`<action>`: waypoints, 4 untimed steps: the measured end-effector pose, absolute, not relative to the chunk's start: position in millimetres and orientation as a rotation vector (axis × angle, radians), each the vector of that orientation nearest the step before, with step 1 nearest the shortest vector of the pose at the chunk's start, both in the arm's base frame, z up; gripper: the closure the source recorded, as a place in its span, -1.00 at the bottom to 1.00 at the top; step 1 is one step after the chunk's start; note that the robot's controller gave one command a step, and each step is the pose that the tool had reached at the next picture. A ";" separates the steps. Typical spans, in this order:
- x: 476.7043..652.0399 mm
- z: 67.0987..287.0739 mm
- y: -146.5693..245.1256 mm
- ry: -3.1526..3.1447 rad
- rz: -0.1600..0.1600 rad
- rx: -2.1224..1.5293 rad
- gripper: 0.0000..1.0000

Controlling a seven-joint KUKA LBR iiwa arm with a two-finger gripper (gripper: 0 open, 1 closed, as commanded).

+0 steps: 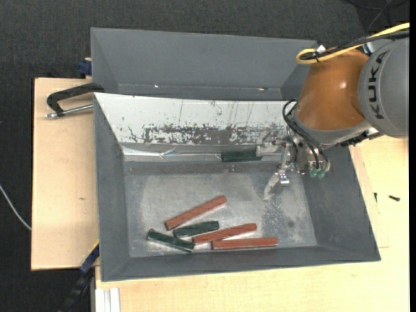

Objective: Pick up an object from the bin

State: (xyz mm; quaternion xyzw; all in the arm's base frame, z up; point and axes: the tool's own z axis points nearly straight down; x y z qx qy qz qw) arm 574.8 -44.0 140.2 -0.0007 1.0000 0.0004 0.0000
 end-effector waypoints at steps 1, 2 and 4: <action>574.8 140.2 -44.0 3.142 0.001 -0.002 -1.00; 561.0 113.4 -11.7 3.127 -0.004 -0.207 -1.00; 594.5 85.8 41.9 3.157 -0.019 0.026 1.00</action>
Offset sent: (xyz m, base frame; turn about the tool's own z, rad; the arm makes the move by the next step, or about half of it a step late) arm -0.0304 0.0674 -0.0555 -0.2551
